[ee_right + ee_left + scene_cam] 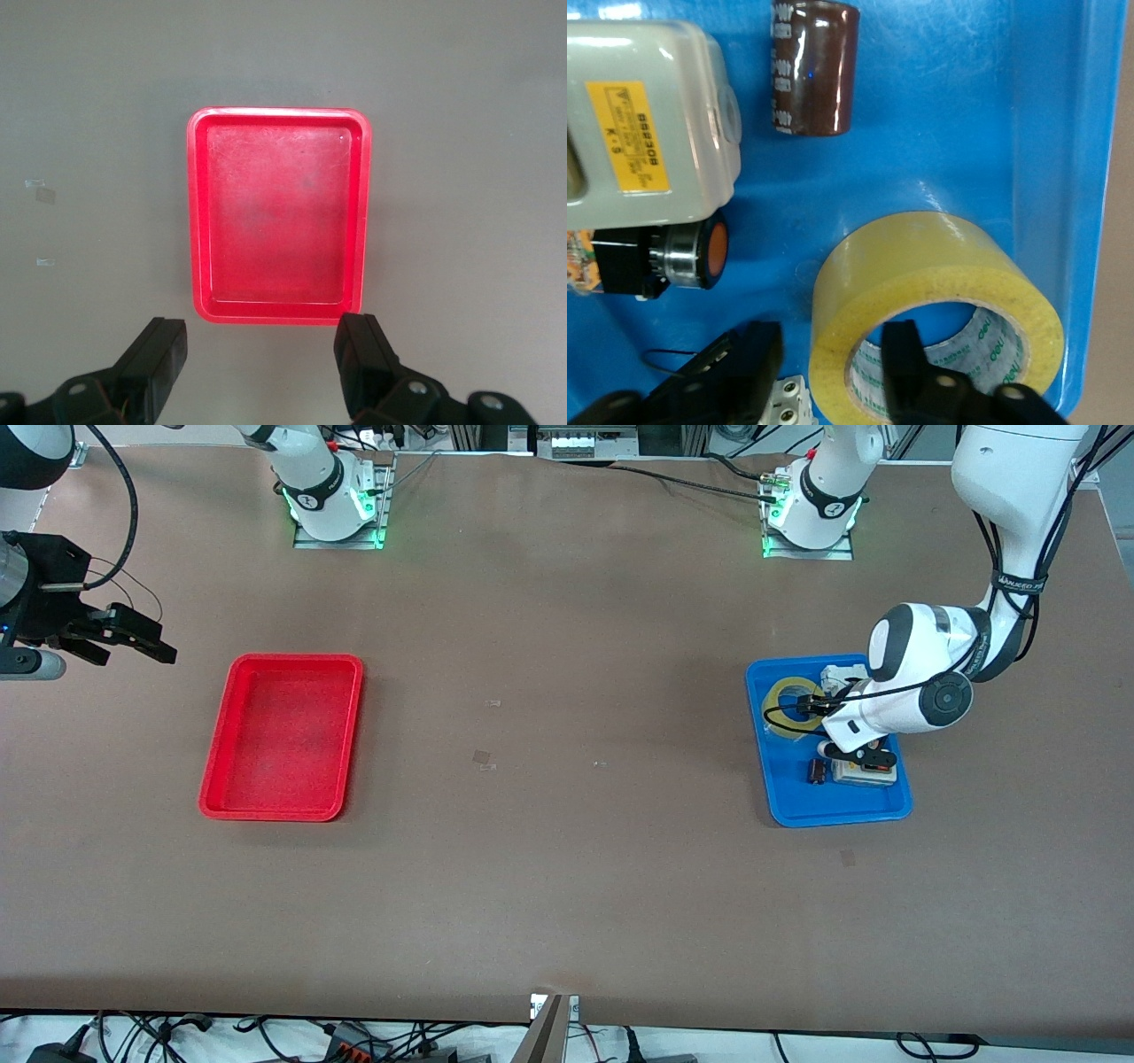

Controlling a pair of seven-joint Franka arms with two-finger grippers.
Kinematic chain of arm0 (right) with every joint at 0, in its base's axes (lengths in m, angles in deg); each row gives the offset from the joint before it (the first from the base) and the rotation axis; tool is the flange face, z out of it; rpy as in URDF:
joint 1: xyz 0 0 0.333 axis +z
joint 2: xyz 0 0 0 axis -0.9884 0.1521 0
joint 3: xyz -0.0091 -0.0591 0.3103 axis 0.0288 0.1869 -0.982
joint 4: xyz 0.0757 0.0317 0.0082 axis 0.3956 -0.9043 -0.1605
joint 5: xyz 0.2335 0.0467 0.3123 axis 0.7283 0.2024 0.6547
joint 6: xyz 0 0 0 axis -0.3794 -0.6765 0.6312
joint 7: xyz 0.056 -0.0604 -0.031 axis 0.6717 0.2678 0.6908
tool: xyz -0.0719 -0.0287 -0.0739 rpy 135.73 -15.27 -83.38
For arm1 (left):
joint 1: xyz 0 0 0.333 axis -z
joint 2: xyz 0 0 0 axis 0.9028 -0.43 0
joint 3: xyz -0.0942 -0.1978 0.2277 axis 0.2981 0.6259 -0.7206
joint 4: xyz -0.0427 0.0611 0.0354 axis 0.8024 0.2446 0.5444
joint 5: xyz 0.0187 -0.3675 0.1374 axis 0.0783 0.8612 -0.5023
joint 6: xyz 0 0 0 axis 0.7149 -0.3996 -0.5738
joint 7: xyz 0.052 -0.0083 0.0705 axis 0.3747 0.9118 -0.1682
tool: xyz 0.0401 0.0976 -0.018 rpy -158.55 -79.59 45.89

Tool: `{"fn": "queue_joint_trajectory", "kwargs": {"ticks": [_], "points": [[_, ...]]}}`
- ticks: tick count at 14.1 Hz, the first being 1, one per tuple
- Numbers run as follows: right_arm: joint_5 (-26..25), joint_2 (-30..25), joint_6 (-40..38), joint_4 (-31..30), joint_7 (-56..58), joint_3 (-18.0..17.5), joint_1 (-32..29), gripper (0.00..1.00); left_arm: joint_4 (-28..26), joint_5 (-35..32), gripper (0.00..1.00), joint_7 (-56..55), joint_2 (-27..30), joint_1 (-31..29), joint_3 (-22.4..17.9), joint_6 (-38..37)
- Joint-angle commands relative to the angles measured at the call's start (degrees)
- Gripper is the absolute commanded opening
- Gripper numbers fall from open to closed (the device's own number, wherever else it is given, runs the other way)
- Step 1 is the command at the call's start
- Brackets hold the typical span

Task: Place and move tape with both arms
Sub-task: 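Reach the left gripper down to the yellow tape roll in the blue tray, then grasp the yellow tape roll with the left gripper and lift it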

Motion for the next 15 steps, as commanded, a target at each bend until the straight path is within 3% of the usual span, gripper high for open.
{"fn": "queue_joint_trajectory", "kwargs": {"ticks": [1,4,8,11,15], "points": [[-0.4,-0.7,0.6,-0.7,0.6,-0.6,-0.5,1.0,1.3,0.8,0.0,-0.4,0.5,-0.5,0.4,-2.2],[-0.4,-0.7,0.6,-0.6,0.6,-0.6,-0.5,1.0,5.1,0.8,0.0,-0.5,0.8,-0.5,0.4,-7.3],[-0.2,-0.8,0.0,0.1,0.6,-0.6,-0.4,1.0,15.6,0.8,0.0,-6.7,0.4,1.5,1.2,-18.9],[-0.2,-0.8,-0.7,0.5,0.5,-0.6,-0.4,1.0,22.4,2.2,0.0,-21.0,-2.9,8.6,1.5,-20.2],[0.7,0.7,-0.8,0.6,0.2,-0.6,-0.5,1.0,32.6,10.7,0.0,-38.8,-11.2,19.7,1.5,-17.2]]}}
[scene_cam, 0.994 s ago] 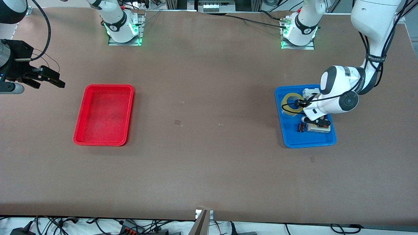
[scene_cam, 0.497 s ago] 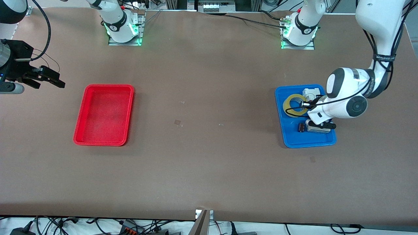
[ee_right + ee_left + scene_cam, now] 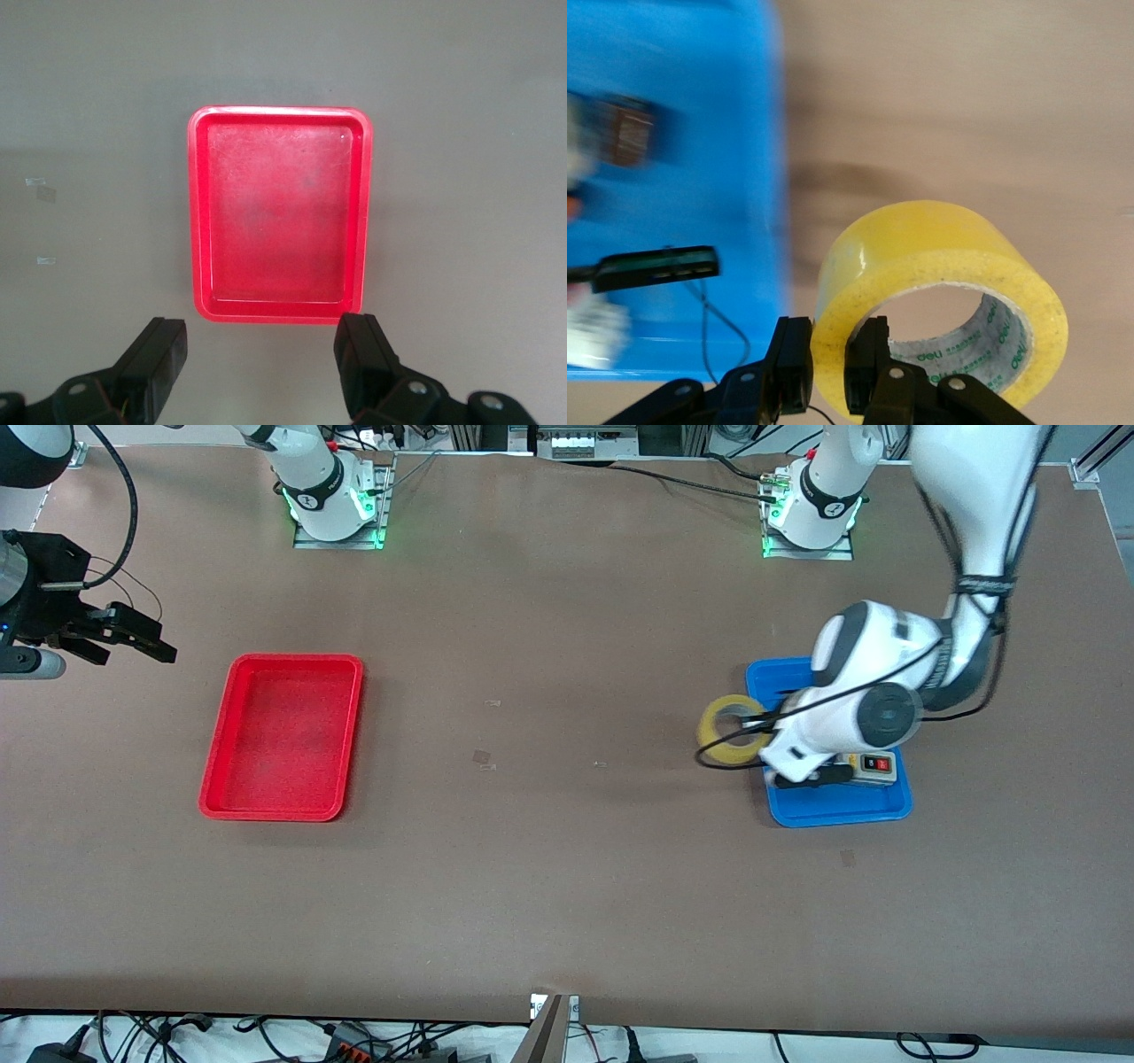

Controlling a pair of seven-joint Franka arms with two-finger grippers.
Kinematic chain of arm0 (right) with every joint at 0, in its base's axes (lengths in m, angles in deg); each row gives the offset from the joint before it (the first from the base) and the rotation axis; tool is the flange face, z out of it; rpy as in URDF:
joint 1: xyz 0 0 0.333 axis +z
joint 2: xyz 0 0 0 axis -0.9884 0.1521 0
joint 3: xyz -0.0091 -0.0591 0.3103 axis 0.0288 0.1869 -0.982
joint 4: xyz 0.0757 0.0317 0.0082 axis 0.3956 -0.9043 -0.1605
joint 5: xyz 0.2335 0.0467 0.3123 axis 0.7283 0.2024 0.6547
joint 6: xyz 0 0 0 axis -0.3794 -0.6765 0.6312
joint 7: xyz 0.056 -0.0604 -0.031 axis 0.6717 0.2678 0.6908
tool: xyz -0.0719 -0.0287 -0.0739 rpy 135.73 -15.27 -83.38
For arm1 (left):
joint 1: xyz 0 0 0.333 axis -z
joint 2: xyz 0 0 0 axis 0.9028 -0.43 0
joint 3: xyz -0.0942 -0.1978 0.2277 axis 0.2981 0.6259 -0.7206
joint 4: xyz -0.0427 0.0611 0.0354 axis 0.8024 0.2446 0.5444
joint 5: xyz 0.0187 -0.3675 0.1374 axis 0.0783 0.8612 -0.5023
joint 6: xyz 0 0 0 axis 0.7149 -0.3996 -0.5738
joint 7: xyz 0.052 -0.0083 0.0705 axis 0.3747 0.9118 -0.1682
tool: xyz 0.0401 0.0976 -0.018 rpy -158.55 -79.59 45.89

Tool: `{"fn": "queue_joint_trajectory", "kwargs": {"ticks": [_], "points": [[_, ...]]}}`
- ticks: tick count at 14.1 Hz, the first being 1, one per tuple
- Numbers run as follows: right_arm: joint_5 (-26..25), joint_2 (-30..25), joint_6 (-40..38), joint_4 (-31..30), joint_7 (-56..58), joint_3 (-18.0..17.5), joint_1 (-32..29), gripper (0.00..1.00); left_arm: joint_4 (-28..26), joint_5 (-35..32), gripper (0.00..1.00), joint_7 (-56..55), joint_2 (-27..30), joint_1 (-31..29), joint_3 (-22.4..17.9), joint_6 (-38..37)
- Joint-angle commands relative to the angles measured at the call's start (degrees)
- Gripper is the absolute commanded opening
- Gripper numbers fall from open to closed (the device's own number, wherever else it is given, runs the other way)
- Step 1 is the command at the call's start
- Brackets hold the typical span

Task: Place and move tape with both arms
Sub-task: 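Set the tape roll on the table between the trays with the left gripper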

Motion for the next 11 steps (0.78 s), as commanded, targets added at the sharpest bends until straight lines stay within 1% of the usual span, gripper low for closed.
{"fn": "queue_joint_trajectory", "kwargs": {"ticks": [1,4,5,7,8,9,10,11], "points": [[0.6,0.6,-0.5,0.5,-0.2,-0.5,0.0,1.0,9.3,4.7,0.0,-11.5,-7.7,7.7,-0.4,3.8],[-0.1,2.9,-0.6,0.5,0.3,-0.5,1.4,1.0,9.6,4.0,0.0,-25.9,-11.2,19.0,-0.6,16.8],[-0.1,3.4,-0.7,0.5,0.5,-0.5,1.8,1.0,9.6,3.8,0.0,-29.5,-12.4,22.6,-1.0,19.2],[-0.1,4.1,-0.7,0.4,0.3,-0.5,3.2,1.0,9.7,3.8,0.01,-33.8,-13.9,27.1,-1.3,21.4],[-0.2,4.3,-0.6,0.5,-0.1,-0.5,4.7,1.0,9.8,3.8,0.06,-35.6,-14.7,28.7,-1.4,23.0],[-0.7,4.3,-0.1,0.6,-0.3,-0.4,5.6,1.0,10.0,3.8,0.19,-37.0,-15.6,29.5,-1.4,24.1],[-1.5,4.9,0.0,0.5,-0.4,-0.5,6.5,1.0,10.0,3.8,0.37,-37.5,-16.1,29.8,-1.5,25.0],[-1.5,5.5,-0.4,0.3,-0.4,-0.5,7.0,1.0,10.0,3.7,0.68,-37.6,-16.3,29.8,-1.5,25.4]]}}
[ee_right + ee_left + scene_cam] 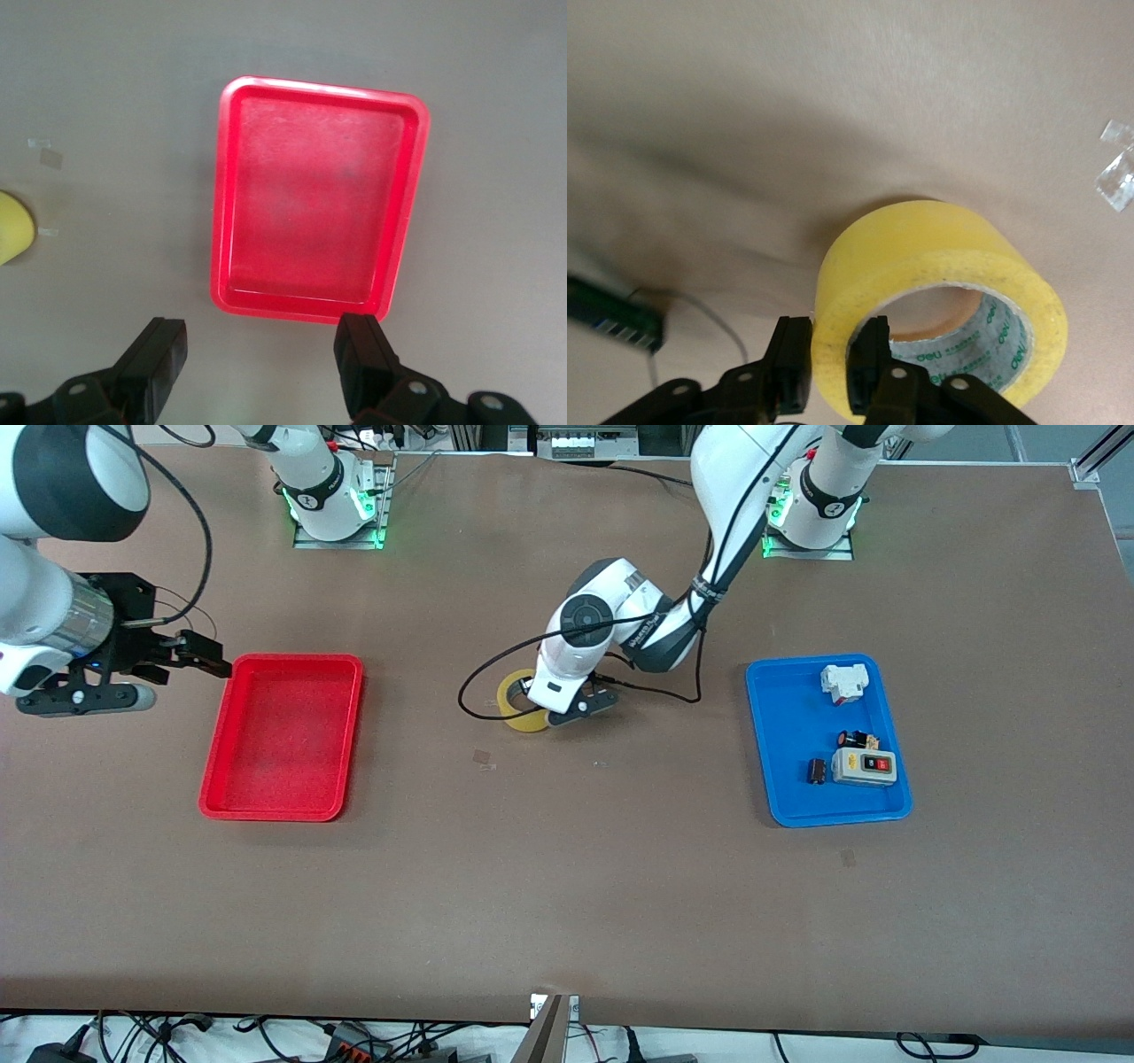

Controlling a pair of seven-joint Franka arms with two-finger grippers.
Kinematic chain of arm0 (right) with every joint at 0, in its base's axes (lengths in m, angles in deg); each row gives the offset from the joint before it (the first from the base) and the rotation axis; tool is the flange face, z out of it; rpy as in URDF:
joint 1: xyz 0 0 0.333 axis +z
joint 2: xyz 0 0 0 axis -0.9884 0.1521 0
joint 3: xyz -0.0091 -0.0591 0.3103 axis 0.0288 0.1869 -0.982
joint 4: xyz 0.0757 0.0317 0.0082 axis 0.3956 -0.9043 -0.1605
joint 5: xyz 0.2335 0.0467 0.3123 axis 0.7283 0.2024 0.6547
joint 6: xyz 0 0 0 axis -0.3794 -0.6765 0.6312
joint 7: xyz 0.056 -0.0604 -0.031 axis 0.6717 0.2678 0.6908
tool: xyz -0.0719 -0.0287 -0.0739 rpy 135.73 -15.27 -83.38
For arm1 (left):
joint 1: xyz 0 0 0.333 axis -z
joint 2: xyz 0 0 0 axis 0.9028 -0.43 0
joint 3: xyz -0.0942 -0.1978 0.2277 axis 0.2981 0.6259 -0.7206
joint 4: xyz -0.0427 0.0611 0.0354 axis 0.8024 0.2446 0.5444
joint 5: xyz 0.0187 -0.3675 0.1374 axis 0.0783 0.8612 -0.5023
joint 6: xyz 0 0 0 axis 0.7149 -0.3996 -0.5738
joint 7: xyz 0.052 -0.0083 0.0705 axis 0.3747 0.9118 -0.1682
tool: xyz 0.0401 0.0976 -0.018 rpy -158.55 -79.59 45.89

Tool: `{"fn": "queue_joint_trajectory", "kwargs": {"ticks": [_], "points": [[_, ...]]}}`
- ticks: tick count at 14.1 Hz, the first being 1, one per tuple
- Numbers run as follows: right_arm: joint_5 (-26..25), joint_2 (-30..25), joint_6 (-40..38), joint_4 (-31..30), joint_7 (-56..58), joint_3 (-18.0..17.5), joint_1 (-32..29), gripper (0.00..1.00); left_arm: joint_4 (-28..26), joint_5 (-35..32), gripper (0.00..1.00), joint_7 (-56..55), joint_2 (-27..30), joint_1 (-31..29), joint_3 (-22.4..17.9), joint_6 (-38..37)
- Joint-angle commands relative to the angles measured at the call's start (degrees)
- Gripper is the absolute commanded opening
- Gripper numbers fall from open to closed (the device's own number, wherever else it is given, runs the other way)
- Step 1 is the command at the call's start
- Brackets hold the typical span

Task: Place and move tape with both arms
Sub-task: 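Set the tape roll on the table between the trays with the left gripper, then reach the right gripper to the tape while the left gripper withdraws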

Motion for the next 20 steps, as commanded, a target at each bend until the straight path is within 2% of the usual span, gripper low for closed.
{"fn": "queue_joint_trajectory", "kwargs": {"ticks": [1,3,6,7,9,14,18,20], "points": [[-0.7,1.3,-0.3,0.1,-0.4,0.1,1.5,1.0,1.9,0.0,1.0,-0.4,-0.4,-0.5,-1.0,-0.4],[-0.3,2.9,-0.5,0.2,-0.4,0.1,2.8,1.0,1.8,-0.9,1.0,-0.6,2.8,-1.9,-1.7,-2.7],[1.3,5.6,0.3,0.2,-0.6,0.1,6.5,1.0,1.9,-4.7,1.0,-0.4,10.1,-3.6,-5.8,-11.8],[3.1,6.6,1.7,0.1,-0.6,0.1,7.8,1.0,1.5,-5.6,1.0,-0.1,12.5,-5.4,-6.3,-14.4],[3.4,9.5,5.3,0.0,-0.8,0.1,11.1,1.0,1.6,-6.4,1.0,1.9,15.8,-10.4,-6.2,-21.2],[3.7,18.1,15.7,-0.1,-17.8,0.1,23.0,1.0,0.7,-6.9,1.0,19.9,22.3,-22.0,-6.2,-38.4],[4.8,26.5,27.2,-0.1,-30.6,0.1,33.3,1.0,-0.9,-7.1,1.0,32.6,28.1,-29.9,-6.1,-44.8],[4.8,28.4,29.5,-0.1,-32.2,0.1,34.7,1.0,-2.9,-7.0,1.0,42.9,33.5,-36.1,-4.8,-47.3]]}}
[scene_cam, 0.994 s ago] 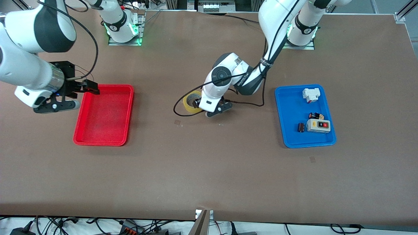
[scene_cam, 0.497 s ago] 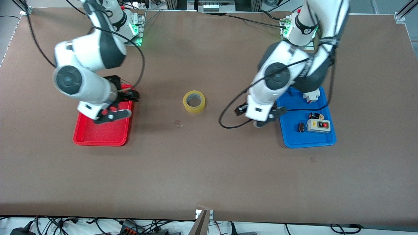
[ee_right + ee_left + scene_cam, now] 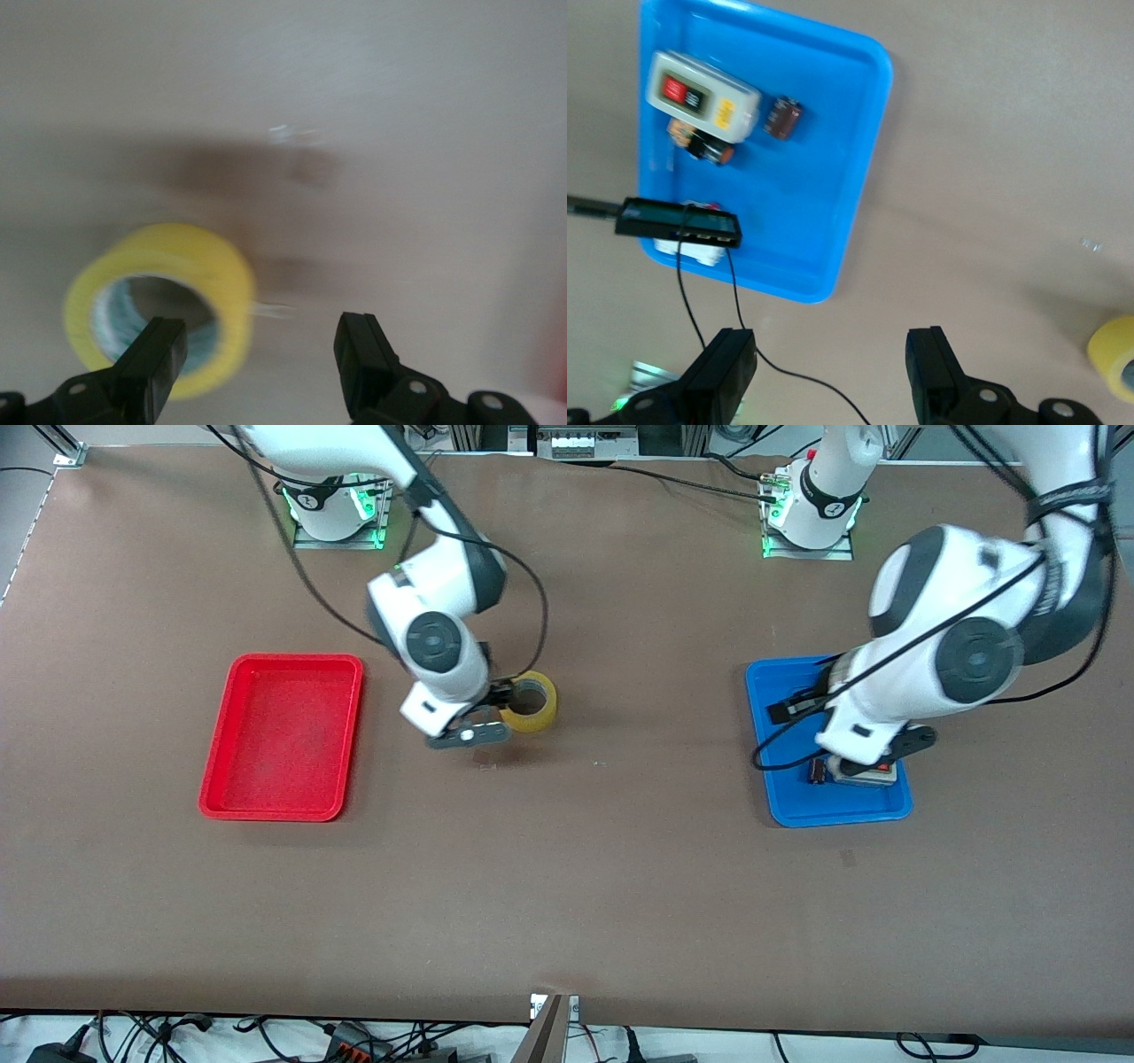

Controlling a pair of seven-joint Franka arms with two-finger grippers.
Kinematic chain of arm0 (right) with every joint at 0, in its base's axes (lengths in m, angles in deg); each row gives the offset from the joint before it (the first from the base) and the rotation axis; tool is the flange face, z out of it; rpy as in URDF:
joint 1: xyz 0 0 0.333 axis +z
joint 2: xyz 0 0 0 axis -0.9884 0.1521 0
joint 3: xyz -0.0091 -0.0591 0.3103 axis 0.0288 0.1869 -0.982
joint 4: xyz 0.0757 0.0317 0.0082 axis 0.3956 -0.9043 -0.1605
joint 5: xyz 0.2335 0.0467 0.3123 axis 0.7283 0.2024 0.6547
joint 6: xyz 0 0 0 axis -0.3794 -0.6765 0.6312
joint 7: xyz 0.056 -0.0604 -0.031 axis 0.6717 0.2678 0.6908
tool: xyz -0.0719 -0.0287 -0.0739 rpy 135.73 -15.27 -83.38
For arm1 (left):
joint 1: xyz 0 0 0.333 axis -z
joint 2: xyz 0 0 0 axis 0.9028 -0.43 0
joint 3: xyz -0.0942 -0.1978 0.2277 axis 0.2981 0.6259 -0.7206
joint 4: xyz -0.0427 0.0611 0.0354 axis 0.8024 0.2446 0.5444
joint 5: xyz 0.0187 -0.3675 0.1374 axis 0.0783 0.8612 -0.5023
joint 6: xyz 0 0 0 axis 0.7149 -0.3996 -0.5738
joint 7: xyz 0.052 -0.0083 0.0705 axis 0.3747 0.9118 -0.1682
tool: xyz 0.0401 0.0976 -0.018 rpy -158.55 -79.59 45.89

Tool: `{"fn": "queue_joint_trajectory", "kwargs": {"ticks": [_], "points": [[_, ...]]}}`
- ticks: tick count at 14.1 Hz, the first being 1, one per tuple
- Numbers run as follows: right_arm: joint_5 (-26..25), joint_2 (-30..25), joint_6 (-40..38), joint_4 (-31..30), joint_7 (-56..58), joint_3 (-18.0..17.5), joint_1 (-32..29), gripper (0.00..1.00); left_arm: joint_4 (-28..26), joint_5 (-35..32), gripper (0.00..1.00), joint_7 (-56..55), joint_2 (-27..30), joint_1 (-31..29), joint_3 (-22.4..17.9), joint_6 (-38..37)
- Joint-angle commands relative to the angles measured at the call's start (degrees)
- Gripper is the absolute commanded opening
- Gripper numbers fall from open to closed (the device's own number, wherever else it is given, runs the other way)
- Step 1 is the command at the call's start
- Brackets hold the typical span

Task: Place and move tape with both arms
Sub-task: 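Grasp the tape roll with the right gripper and carry it to the red tray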

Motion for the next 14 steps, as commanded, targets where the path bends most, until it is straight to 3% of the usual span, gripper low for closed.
{"fn": "queue_joint_trajectory", "kwargs": {"ticks": [1,4,5,7,10,13,14], "points": [[1.1,2.1,1.6,0.7,-1.3,0.7,1.1,1.0,-4.4,-0.7,1.0,15.2,8.9,-6.5,1.7,-3.3],[1.1,3.1,1.6,0.6,-1.3,0.7,1.8,0.99,-3.8,-1.6,1.0,34.5,14.9,-11.3,0.9,-3.1],[1.1,3.3,1.6,0.6,-1.3,0.7,1.8,0.94,-3.8,-5.0,1.0,40.8,16.4,-11.8,0.9,-2.4],[1.1,3.3,0.9,0.6,-1.3,0.7,1.5,0.63,-1.6,-8.7,1.0,46.0,17.2,-11.7,0.4,-2.0],[1.1,4.3,0.5,0.5,-2.0,0.7,1.8,0.27,1.9,-7.3,1.0,44.9,17.2,-11.2,-0.7,-2.5],[1.1,3.3,0.3,0.6,-2.7,0.7,1.2,0.07,1.9,-6.5,1.0,43.7,17.2,-10.2,-3.2,-2.5],[1.1,2.2,-1.0,0.9,-2.7,0.9,1.0,0.05,1.9,-5.7,1.0,43.6,17.1,-9.7,-3.9,-3.0]]}}
